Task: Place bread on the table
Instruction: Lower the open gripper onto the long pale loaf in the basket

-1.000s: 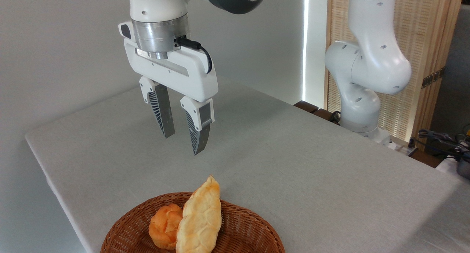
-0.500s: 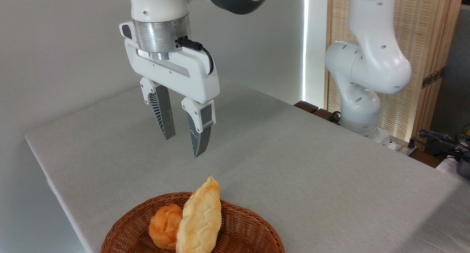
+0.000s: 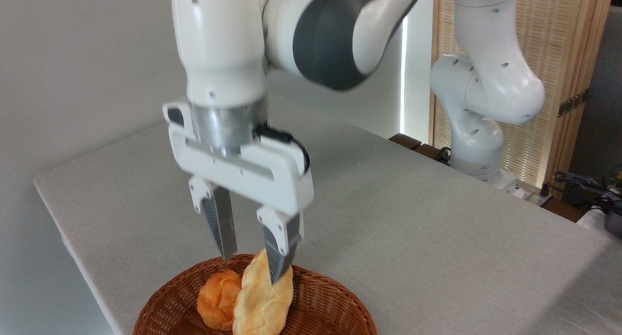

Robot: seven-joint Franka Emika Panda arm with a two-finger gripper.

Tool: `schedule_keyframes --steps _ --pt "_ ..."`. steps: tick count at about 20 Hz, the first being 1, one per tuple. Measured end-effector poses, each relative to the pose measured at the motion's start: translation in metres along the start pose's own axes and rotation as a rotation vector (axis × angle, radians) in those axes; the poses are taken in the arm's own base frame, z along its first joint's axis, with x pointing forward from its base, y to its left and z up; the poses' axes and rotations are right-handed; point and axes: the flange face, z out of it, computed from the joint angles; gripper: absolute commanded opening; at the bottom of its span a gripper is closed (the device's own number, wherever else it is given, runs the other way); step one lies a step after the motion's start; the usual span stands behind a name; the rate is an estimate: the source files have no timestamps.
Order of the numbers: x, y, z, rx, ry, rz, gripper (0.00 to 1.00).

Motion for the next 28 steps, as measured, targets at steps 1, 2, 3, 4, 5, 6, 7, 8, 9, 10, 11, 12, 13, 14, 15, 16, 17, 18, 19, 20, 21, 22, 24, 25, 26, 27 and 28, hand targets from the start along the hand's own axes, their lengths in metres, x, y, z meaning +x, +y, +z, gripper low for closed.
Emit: schedule_keyframes --steps 1,2,3,4,5,6,7,8,9,10,11,12,13,14,15,16,17,18,19,20,21,22,24,25,26,27,28 --pt "0.000 -0.003 0.011 -0.005 -0.014 -0.004 1.00" --pt "0.002 -0.004 0.021 -0.011 -0.029 -0.005 1.00" --pt "0.003 -0.004 0.031 -0.017 -0.043 -0.004 1.00" --pt "0.005 -0.005 0.039 -0.021 -0.053 -0.004 1.00" --pt "0.006 -0.005 0.046 -0.024 -0.060 -0.004 1.00" --pt "0.007 -0.005 0.050 -0.025 -0.065 -0.003 1.00" --pt "0.007 -0.006 0.053 -0.025 -0.068 -0.003 1.00" --pt "0.008 -0.006 0.055 -0.025 -0.069 -0.001 1.00" --pt "0.008 -0.006 0.055 -0.025 -0.069 0.003 1.00" --pt "0.008 -0.005 0.056 -0.025 -0.069 0.008 0.95" --pt "0.008 -0.005 0.056 -0.026 -0.069 0.014 0.74" --pt "0.008 -0.005 0.057 -0.027 -0.070 0.023 0.48" --pt "0.008 -0.005 0.058 -0.028 -0.071 0.036 0.29" --pt "0.008 -0.005 0.058 -0.028 -0.072 0.048 0.24" --pt "0.008 -0.005 0.059 -0.029 -0.072 0.057 0.24" --pt "0.009 -0.005 0.059 -0.029 -0.073 0.062 0.24" --pt "0.009 -0.005 0.059 -0.030 -0.073 0.064 0.24" --pt "0.009 -0.005 0.059 -0.030 -0.073 0.065 0.24" --pt "0.009 -0.005 0.059 -0.030 -0.073 0.066 0.24" --pt "0.009 -0.005 0.059 -0.030 -0.073 0.067 0.24" --pt "0.009 -0.005 0.059 -0.030 -0.073 0.067 0.24" --pt "0.009 -0.005 0.060 -0.030 -0.073 0.067 0.24" --pt "0.009 -0.005 0.060 -0.030 -0.073 0.068 0.24" --pt "0.009 -0.005 0.060 -0.030 -0.073 0.068 0.24" --pt "0.009 -0.005 0.060 -0.030 -0.073 0.068 0.24" --pt "0.009 -0.005 0.059 -0.030 -0.073 0.068 0.24" --pt "0.009 -0.005 0.059 -0.030 -0.073 0.069 0.24"
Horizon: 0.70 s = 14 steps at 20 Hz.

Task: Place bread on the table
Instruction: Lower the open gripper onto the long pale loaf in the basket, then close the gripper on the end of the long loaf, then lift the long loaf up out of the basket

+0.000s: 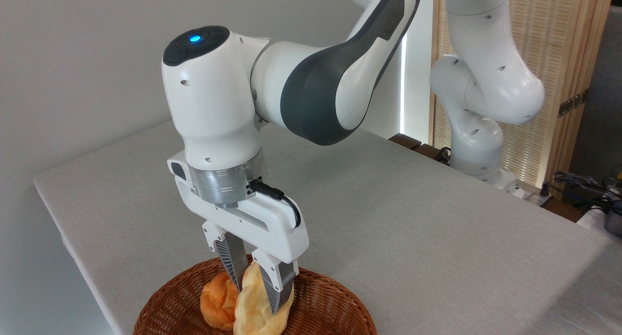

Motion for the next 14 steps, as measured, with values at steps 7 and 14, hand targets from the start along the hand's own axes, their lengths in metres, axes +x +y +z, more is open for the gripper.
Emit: schedule_keyframes --steps 7,14 --pt "0.000 0.000 -0.001 0.001 0.001 0.012 0.24" --pt "-0.005 -0.004 -0.032 0.032 0.045 0.031 0.25"
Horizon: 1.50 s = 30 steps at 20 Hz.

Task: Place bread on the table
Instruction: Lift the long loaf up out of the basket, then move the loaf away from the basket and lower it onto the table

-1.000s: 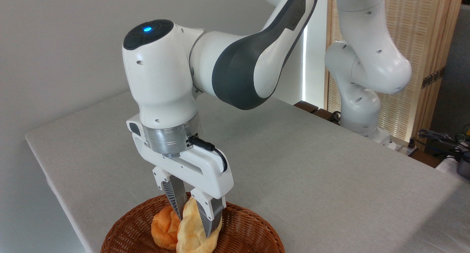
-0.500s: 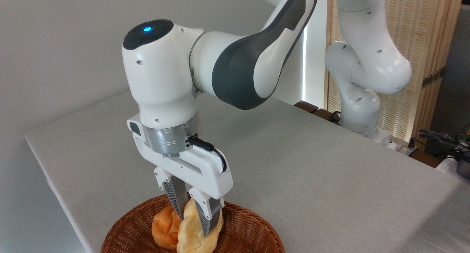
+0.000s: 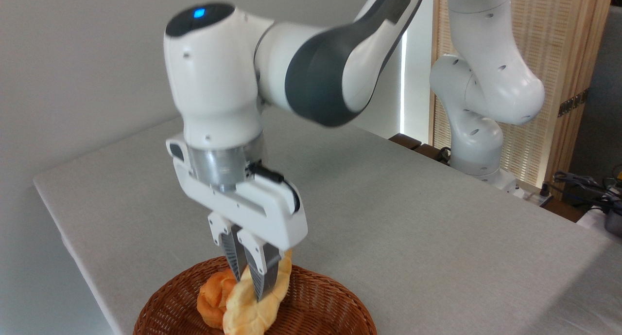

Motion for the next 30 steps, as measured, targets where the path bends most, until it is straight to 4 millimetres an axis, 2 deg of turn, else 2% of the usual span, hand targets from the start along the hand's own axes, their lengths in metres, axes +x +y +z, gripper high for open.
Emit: schedule_keyframes --steps 5,8,10,13,17,18,19,20,21,26,30 --pt "-0.010 0.010 -0.054 0.028 0.061 0.017 0.25" --pt "-0.008 0.037 -0.072 -0.019 0.036 0.056 0.25" --pt "-0.007 0.060 -0.075 -0.071 -0.009 0.090 0.26" --pt "-0.008 0.083 -0.071 -0.127 -0.064 0.109 0.31" --pt "-0.007 0.111 -0.056 -0.167 -0.118 0.067 0.31" --pt "-0.005 0.118 -0.051 -0.172 -0.130 0.056 0.35" --pt "-0.003 0.124 -0.045 -0.179 -0.143 0.047 0.53" --pt "-0.001 0.131 -0.039 -0.184 -0.154 0.039 0.85" --pt "0.001 0.136 -0.035 -0.187 -0.163 0.032 1.00" --pt "0.019 0.161 -0.007 -0.204 -0.217 0.023 1.00" --pt "0.022 0.161 0.003 -0.208 -0.228 0.025 1.00"
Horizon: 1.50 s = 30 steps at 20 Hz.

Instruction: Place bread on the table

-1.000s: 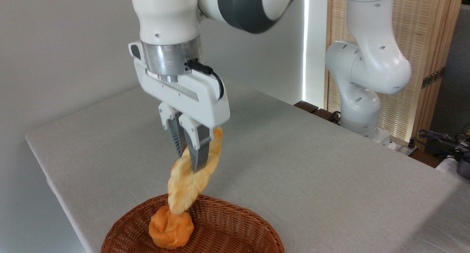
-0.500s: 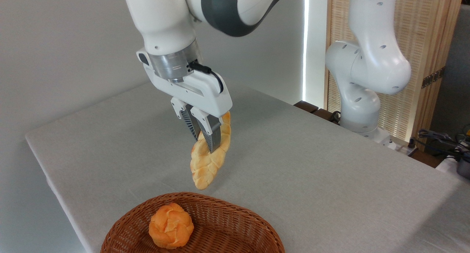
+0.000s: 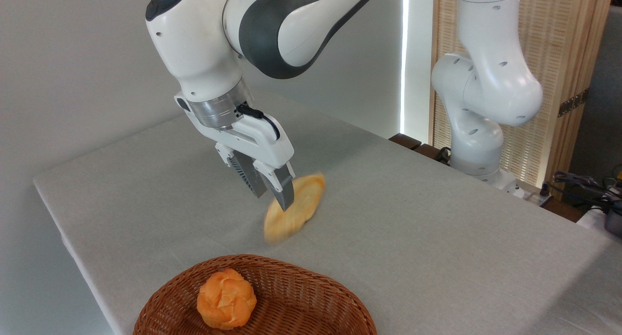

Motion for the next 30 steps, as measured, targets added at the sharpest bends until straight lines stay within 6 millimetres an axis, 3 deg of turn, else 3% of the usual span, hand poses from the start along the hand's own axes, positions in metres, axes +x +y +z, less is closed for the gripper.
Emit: schedule_keyframes --steps 8,10,13,15,19,30 --pt "0.001 -0.002 -0.012 0.017 0.029 -0.001 1.00" --pt "0.003 -0.004 -0.037 0.049 0.080 -0.003 1.00" --pt "-0.002 -0.009 -0.091 0.124 0.167 -0.008 1.00" --pt "-0.009 -0.015 -0.110 0.148 0.204 -0.023 1.00" --pt "-0.016 -0.030 -0.112 0.150 0.209 -0.052 1.00" --pt "-0.014 -0.031 -0.109 0.149 0.205 -0.052 1.00"
